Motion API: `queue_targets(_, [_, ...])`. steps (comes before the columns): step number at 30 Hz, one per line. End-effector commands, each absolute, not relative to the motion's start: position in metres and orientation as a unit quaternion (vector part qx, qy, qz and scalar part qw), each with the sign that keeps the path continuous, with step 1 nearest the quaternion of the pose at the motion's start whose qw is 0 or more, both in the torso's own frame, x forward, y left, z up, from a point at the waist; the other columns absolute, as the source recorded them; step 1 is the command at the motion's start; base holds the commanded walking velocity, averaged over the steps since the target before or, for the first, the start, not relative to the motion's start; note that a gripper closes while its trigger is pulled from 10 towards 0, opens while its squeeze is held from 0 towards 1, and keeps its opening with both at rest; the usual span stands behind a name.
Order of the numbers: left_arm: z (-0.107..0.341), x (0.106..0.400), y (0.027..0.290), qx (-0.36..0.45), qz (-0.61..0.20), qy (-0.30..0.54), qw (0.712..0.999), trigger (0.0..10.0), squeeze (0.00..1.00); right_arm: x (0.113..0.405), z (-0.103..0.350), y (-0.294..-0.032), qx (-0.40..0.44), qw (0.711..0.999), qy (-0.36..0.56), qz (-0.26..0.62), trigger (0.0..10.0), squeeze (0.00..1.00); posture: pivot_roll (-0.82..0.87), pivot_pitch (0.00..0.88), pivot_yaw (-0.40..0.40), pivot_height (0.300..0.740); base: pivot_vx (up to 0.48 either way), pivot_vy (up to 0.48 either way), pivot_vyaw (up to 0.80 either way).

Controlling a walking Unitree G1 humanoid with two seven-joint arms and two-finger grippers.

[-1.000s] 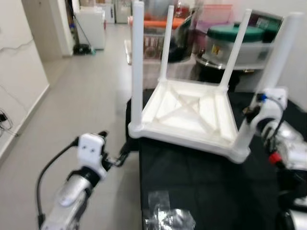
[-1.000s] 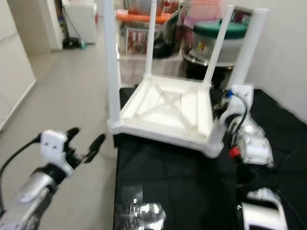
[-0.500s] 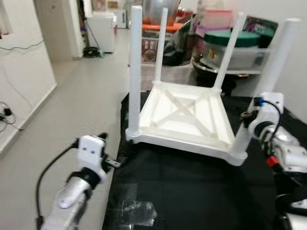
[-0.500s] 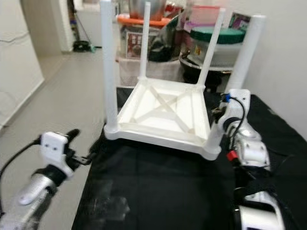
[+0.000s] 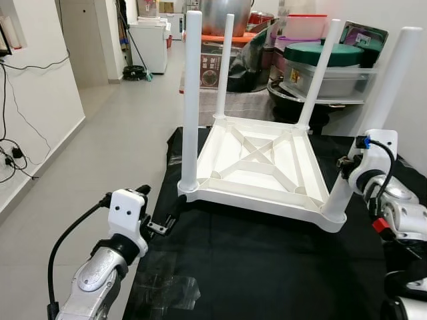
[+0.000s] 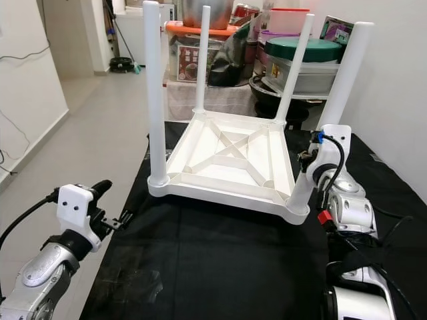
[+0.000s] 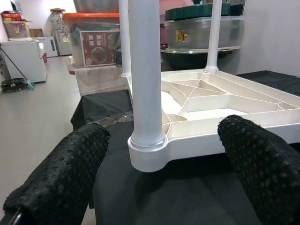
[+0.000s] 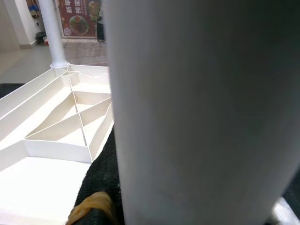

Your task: Building children table

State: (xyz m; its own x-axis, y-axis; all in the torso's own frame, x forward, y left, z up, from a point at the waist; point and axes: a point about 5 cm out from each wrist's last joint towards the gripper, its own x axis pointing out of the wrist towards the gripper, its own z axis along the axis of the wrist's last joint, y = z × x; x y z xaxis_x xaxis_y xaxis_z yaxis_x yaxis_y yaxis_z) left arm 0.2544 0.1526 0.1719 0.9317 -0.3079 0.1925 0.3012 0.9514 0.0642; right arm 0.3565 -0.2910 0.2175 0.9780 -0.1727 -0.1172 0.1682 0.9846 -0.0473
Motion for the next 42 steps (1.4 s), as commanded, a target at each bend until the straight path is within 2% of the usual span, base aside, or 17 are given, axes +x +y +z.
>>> queue_targets(1, [0.1719,0.2553,0.1516,0.019,-0.159,-0.101,0.982,10.0,0.0,0.3482,0.1795,-0.3017,-0.032,0.98,0.153,-0.119,0.0,0.0,0.05,0.0,-0.074,0.74,0.0,0.0,0.0])
queue_targets(21, [0.1725,0.2565,0.1526,0.016,-0.157,-0.099,0.983,10.0,0.0,0.3457,0.1747,-0.3022,-0.029,0.979,0.158,-0.123,0.0,0.0,0.06,0.0,-0.07,0.74,0.0,0.0,0.0])
queue_targets(38, [0.1727,0.2562,0.1508,0.014,-0.162,-0.098,0.982,10.0,0.0,0.344,0.1747,-0.3055,-0.027,0.979,0.158,-0.13,0.0,0.0,0.05,0.0,-0.065,0.74,-0.365,0.0,0.0])
queue_targets(42, [0.1735,0.2565,0.1515,0.016,-0.159,-0.101,0.982,10.0,0.0,0.344,0.175,-0.3059,-0.027,0.978,0.158,-0.131,0.0,0.0,0.05,0.0,-0.066,0.74,0.0,0.0,0.0])
